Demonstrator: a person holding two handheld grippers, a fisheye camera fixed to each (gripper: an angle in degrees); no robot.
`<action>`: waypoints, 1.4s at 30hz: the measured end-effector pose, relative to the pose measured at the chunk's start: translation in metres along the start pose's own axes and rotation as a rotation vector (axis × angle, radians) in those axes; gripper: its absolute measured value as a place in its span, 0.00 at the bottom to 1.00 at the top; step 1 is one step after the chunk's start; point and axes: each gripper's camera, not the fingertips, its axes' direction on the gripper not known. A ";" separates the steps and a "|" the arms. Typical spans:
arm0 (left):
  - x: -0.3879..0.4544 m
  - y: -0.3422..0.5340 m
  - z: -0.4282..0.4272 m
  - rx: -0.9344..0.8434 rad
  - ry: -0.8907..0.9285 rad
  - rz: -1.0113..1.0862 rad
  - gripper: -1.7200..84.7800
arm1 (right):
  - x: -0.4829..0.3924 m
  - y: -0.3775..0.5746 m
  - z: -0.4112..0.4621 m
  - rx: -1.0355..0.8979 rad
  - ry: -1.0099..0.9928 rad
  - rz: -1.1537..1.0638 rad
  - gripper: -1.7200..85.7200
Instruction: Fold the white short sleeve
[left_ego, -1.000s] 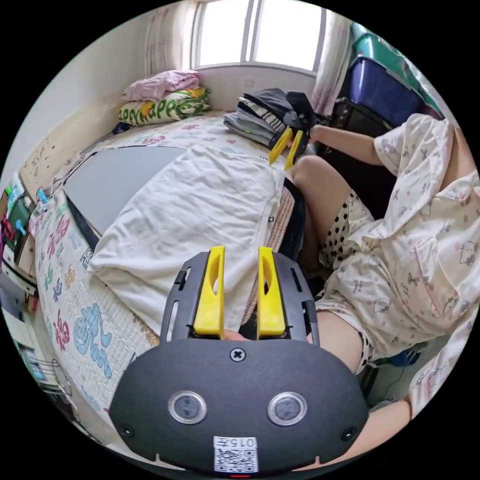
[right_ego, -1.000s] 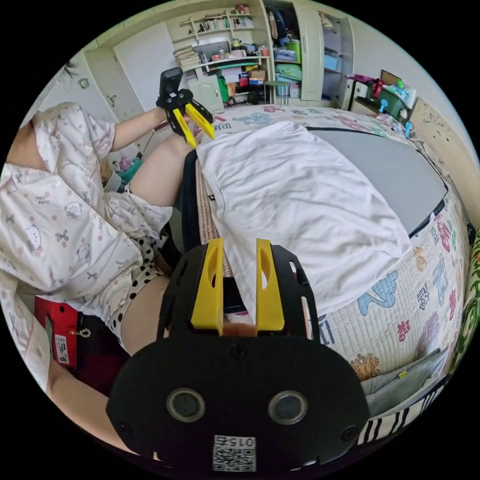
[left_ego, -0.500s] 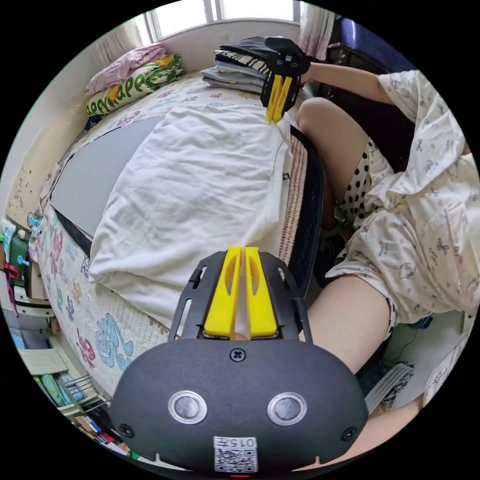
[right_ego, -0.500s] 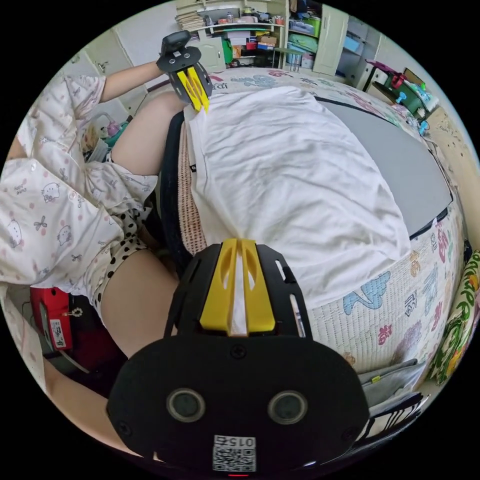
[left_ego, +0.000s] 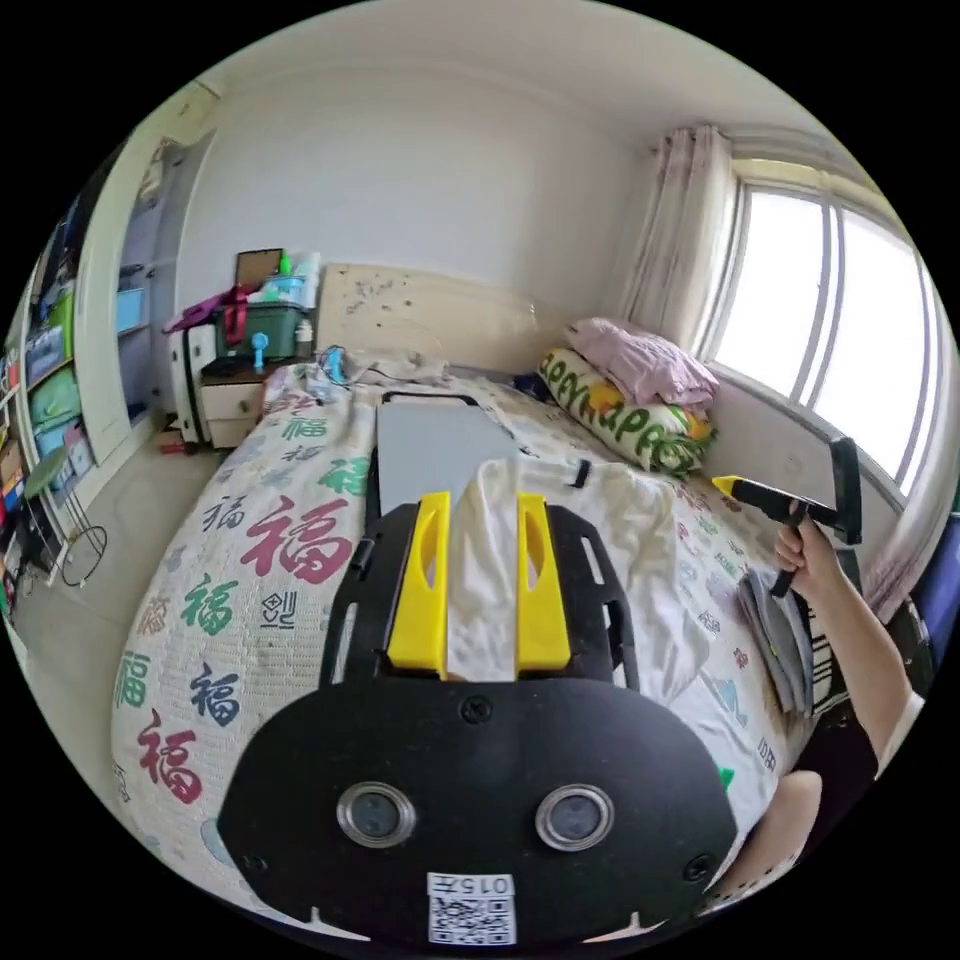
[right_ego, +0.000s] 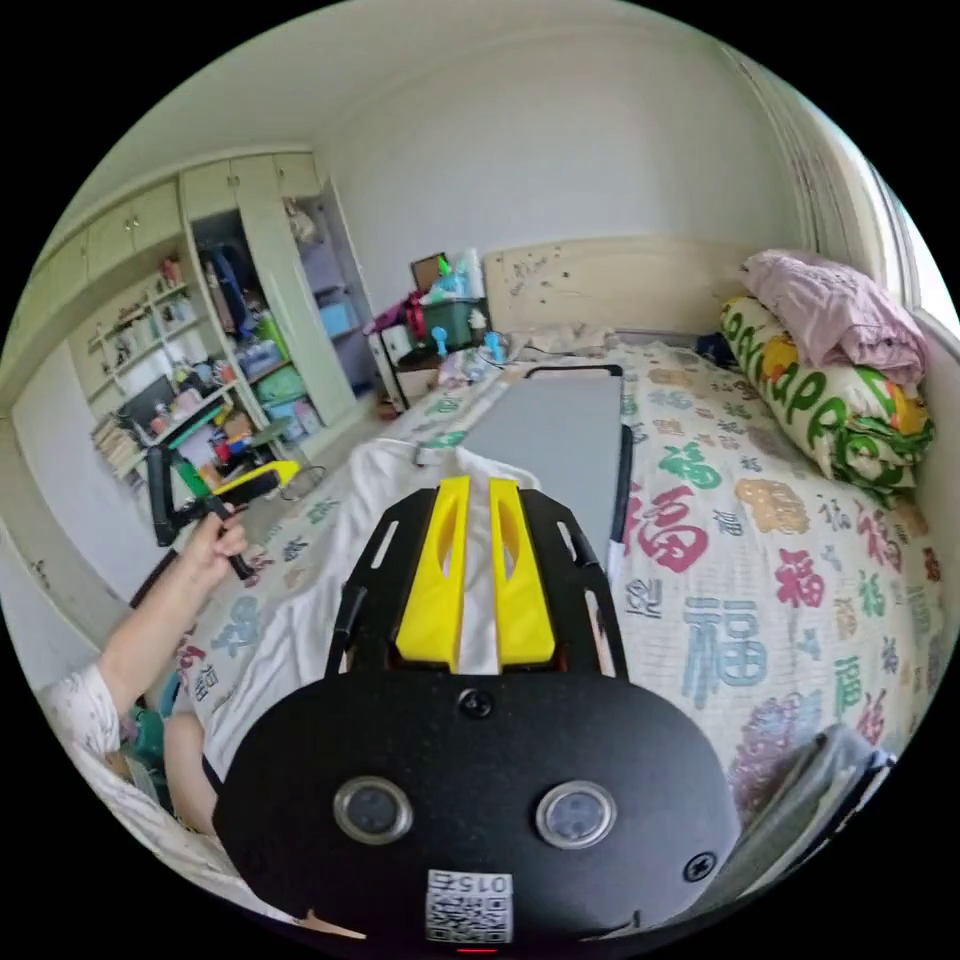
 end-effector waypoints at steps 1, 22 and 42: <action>0.009 0.006 -0.001 -0.015 0.015 0.045 0.13 | -0.002 0.002 -0.001 0.010 -0.055 -0.014 0.08; 0.196 0.255 -0.235 -0.250 0.569 0.332 0.16 | -0.040 0.312 -0.090 -0.596 -0.332 0.029 0.05; 0.080 0.160 -0.303 -0.180 0.611 -0.344 0.13 | -0.243 0.252 -0.034 -0.459 -0.670 -0.065 0.07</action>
